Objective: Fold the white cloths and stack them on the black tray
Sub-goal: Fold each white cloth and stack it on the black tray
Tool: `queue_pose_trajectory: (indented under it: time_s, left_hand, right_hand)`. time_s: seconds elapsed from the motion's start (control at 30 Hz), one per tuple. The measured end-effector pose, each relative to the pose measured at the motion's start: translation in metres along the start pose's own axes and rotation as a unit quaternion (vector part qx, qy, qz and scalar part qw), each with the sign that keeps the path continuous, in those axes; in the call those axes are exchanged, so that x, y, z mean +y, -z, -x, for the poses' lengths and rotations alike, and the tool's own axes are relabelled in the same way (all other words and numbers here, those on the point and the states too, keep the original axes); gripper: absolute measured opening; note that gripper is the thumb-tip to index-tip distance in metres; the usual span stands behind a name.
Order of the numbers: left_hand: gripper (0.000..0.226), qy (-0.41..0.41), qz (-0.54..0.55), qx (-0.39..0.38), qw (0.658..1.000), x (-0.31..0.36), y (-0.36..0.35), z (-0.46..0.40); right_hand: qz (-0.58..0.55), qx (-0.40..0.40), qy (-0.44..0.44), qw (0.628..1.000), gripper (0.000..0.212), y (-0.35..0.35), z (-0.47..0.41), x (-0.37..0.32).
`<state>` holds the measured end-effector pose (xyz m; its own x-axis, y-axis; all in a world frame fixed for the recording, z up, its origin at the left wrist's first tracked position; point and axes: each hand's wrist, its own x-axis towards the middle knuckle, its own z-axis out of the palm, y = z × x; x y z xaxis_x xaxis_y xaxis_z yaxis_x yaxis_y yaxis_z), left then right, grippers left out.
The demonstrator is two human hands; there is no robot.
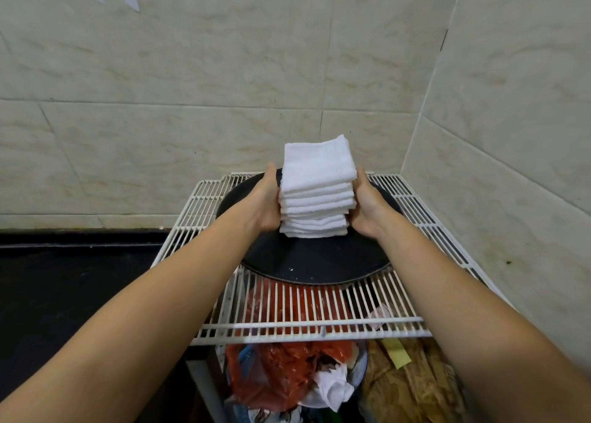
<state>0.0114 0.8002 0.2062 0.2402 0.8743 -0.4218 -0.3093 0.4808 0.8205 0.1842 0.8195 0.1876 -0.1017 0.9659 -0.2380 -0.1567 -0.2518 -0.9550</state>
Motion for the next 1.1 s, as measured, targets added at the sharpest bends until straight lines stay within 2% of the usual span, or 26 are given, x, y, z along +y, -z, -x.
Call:
queue_pose_trajectory:
  time_s: [0.1,0.4,0.57,0.67,0.8,0.97,1.1]
  left_hand:
    - [0.090,0.006,-0.029,0.000,1.000,0.008,-0.015,0.002]
    - [0.084,0.000,-0.022,0.000,1.000,-0.001,-0.008,-0.012]
    - [0.080,-0.009,-0.032,-0.042,0.999,-0.003,0.005,-0.012]
    - [0.078,-0.023,-0.087,-0.056,0.994,0.004,0.014,-0.021]
    - [0.084,-0.059,-0.151,-0.047,0.986,0.027,0.029,-0.049]
    - [0.075,-0.032,-0.188,-0.169,0.967,0.039,0.040,-0.081]
    - [0.063,-0.020,-0.200,-0.257,0.945,0.042,0.042,-0.101]
  right_hand:
    - [-0.011,-0.008,0.000,1.000,0.068,0.003,0.002,-0.006]
    - [0.017,-0.025,0.001,1.000,0.060,0.002,0.010,-0.004]
    - [0.022,0.010,0.004,1.000,0.053,-0.005,0.019,-0.006]
    - [-0.015,0.067,-0.007,0.998,0.056,-0.001,0.027,-0.005]
    - [-0.043,0.191,0.006,0.981,0.056,-0.013,0.043,0.009]
    - [-0.122,0.337,0.033,0.933,0.057,-0.043,0.058,0.031]
    - [-0.156,0.403,0.060,0.900,0.059,-0.072,0.052,0.048]
